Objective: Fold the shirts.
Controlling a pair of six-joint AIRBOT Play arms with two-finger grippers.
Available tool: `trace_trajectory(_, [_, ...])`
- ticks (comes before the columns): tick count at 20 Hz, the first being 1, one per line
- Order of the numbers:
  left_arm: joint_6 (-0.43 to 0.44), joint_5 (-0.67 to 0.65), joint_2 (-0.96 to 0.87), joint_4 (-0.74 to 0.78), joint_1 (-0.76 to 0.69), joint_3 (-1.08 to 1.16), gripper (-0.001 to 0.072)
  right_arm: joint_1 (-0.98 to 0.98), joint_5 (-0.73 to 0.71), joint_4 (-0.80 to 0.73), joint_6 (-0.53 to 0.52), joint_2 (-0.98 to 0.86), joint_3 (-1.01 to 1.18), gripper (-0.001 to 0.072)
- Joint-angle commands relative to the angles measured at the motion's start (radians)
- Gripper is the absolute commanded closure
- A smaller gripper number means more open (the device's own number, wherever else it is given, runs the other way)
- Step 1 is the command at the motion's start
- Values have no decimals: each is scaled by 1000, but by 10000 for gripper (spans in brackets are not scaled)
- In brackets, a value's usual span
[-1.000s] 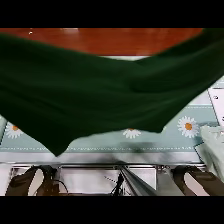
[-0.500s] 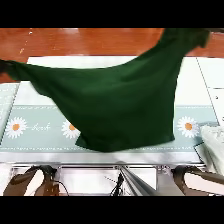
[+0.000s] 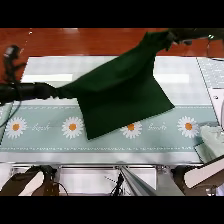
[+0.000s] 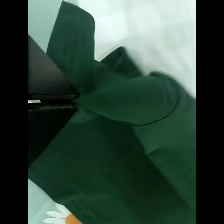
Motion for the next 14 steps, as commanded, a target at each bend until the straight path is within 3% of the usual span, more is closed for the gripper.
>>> trace_trajectory(1, [10,26,-70,0,-49,-83,683,0,101,3,4,-110,-2,691])
trace_trajectory(2, [6,26,-84,-1,-51,-90,683,0,140,3,4,-122,-2,681])
trace_trajectory(4, [6,25,-92,-1,-51,-89,683,-7,214,30,-7,-116,-1,376])
trace_trajectory(5, [6,24,-91,0,-51,-89,683,-20,253,64,-33,-95,-1,312])
trace_trajectory(8, [7,16,-89,-1,-51,-89,683,-77,406,58,-39,11,-1,314])
trace_trajectory(11, [7,16,-89,-1,-51,-89,683,-90,650,-312,-41,124,-35,313])
trace_trajectory(12, [7,16,-89,-1,-51,-89,683,-91,680,-365,-54,169,-100,306])
trace_trajectory(14, [7,13,-89,-1,-51,-89,683,-95,655,-302,-58,273,-289,270])
